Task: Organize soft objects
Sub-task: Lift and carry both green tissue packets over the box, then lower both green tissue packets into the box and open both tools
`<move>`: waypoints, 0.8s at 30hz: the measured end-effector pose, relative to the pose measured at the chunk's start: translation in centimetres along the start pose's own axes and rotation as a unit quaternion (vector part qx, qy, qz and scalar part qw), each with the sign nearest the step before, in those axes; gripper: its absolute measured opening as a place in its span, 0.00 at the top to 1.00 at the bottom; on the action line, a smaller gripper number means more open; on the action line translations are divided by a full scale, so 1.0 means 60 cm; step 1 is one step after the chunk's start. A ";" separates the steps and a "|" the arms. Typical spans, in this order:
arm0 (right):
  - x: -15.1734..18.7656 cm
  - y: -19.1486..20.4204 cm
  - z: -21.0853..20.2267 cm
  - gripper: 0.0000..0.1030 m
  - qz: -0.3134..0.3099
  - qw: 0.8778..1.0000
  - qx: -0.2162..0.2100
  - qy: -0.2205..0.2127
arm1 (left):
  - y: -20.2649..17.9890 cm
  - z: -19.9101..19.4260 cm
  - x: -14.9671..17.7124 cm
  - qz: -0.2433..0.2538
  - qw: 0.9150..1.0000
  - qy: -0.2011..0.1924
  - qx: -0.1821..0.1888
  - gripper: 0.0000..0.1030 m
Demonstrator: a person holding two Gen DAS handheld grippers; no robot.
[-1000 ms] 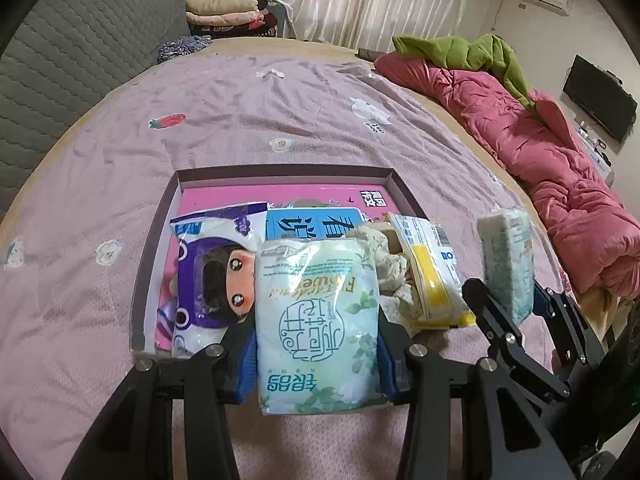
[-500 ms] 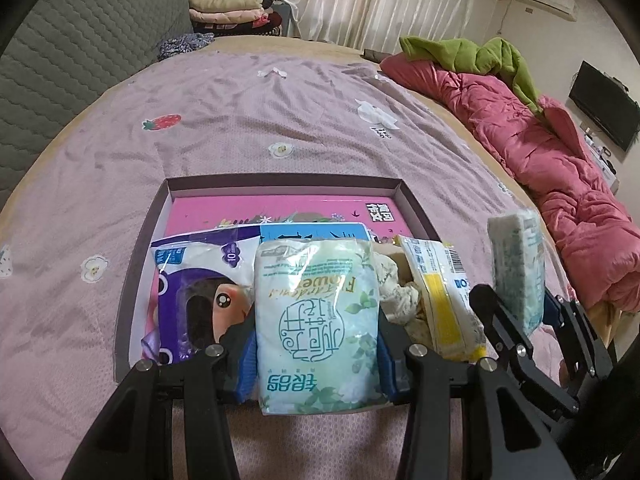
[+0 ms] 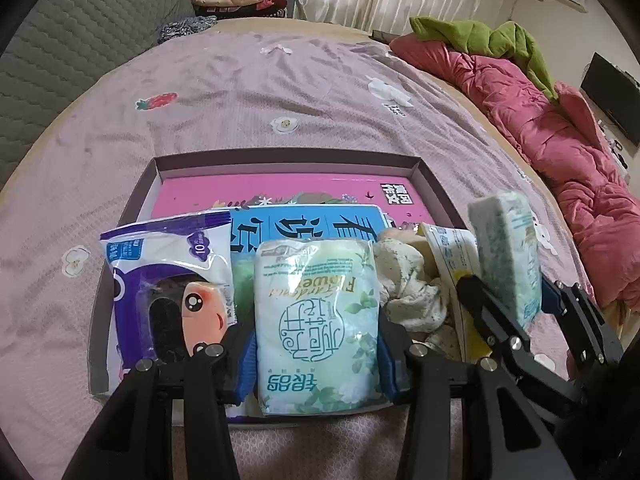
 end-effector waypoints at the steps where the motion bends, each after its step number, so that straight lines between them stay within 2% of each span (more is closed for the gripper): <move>1: 0.001 0.001 0.003 0.49 -0.001 1.000 -0.003 0.002 | 0.000 0.002 0.000 0.001 1.000 0.002 -0.002 0.54; 5: 0.008 0.005 0.019 0.48 -0.004 1.000 -0.007 0.018 | 0.000 0.006 0.000 0.000 1.000 0.005 -0.006 0.53; 13: 0.013 0.002 0.018 0.46 0.004 1.000 -0.009 0.015 | -0.001 0.010 0.001 0.003 1.000 0.009 -0.011 0.52; 18: 0.014 0.001 0.010 0.32 0.012 1.000 -0.020 0.006 | 0.000 0.009 0.002 0.004 1.000 0.008 -0.014 0.52; 24: 0.011 0.004 -0.006 0.29 0.000 1.000 -0.010 -0.007 | 0.001 0.008 0.003 0.007 1.000 0.010 -0.017 0.52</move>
Point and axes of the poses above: each gripper's, at about its wrist camera, not at the fingertips, and z roughly the way its jaws point, y to its left, x to its underside, the point moved 4 cm from there along z, roughly the way its jaws point, and after that the axes turned 12 degrees about -x, right-handed, at the moved point
